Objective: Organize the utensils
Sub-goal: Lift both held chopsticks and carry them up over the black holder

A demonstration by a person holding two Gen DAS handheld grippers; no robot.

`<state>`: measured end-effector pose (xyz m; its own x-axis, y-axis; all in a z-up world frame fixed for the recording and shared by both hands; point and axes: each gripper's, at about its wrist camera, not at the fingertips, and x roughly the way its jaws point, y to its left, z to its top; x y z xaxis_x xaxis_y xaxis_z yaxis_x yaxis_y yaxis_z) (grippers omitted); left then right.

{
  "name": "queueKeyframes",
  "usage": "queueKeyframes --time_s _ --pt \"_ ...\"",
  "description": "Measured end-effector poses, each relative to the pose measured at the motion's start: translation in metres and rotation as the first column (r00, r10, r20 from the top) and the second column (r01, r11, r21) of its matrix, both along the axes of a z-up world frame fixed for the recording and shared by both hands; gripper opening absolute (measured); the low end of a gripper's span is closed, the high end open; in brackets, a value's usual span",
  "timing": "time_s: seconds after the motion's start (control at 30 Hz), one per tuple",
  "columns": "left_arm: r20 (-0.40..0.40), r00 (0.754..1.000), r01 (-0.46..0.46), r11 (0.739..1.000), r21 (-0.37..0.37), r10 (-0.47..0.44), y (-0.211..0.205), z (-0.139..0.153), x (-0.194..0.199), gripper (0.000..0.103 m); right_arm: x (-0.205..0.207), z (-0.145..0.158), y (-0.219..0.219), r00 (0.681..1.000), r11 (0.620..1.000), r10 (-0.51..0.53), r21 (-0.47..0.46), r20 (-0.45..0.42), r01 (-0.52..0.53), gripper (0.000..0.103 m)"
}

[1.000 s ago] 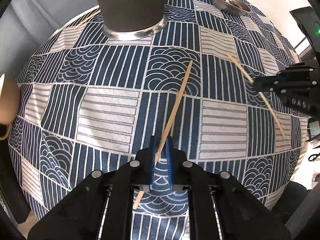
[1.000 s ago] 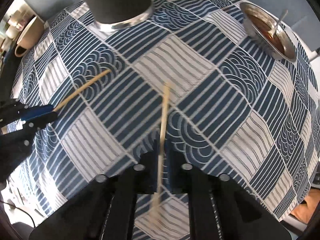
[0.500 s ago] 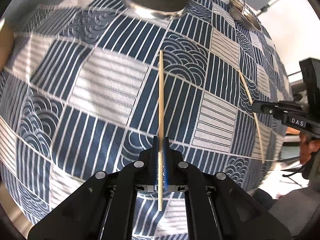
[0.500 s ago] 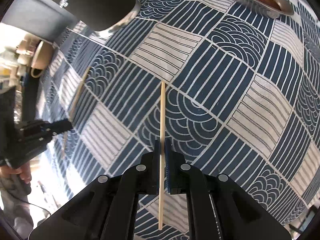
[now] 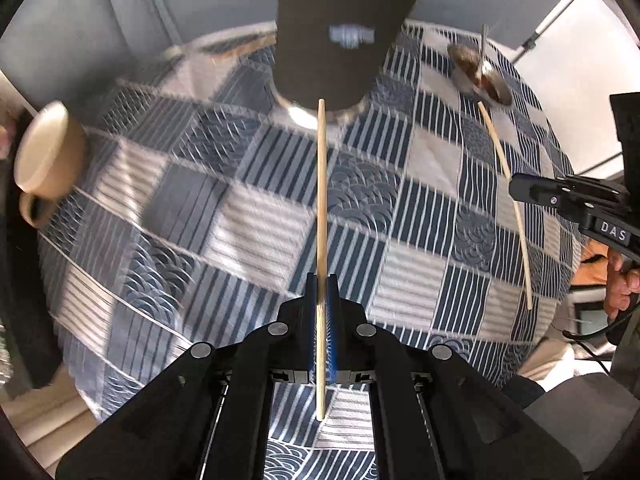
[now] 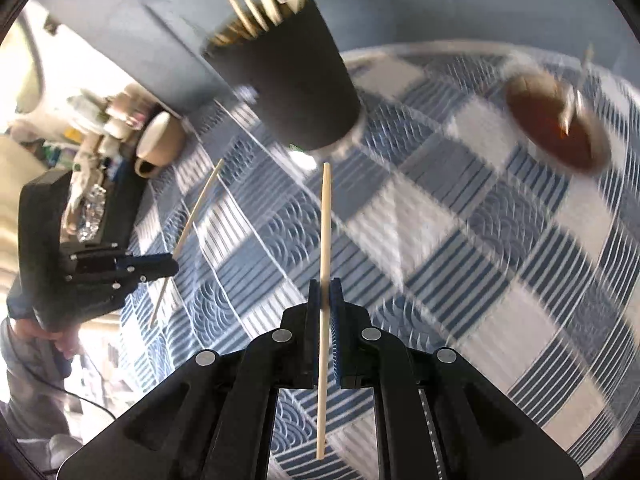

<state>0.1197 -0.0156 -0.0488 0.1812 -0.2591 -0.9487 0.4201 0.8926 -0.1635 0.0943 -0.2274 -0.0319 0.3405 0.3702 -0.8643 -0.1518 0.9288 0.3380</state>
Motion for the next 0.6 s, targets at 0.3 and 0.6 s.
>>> queueKeyframes --time_s 0.3,0.6 --pt "0.144 0.989 -0.050 0.998 0.031 0.045 -0.015 0.067 0.022 0.005 0.041 0.051 0.009 0.988 0.996 0.071 0.036 0.137 -0.077 0.005" --pt "0.229 0.971 -0.072 0.997 0.022 0.065 -0.027 0.112 0.059 0.005 0.088 0.095 0.011 0.966 0.993 0.106 0.031 0.235 -0.117 0.005"
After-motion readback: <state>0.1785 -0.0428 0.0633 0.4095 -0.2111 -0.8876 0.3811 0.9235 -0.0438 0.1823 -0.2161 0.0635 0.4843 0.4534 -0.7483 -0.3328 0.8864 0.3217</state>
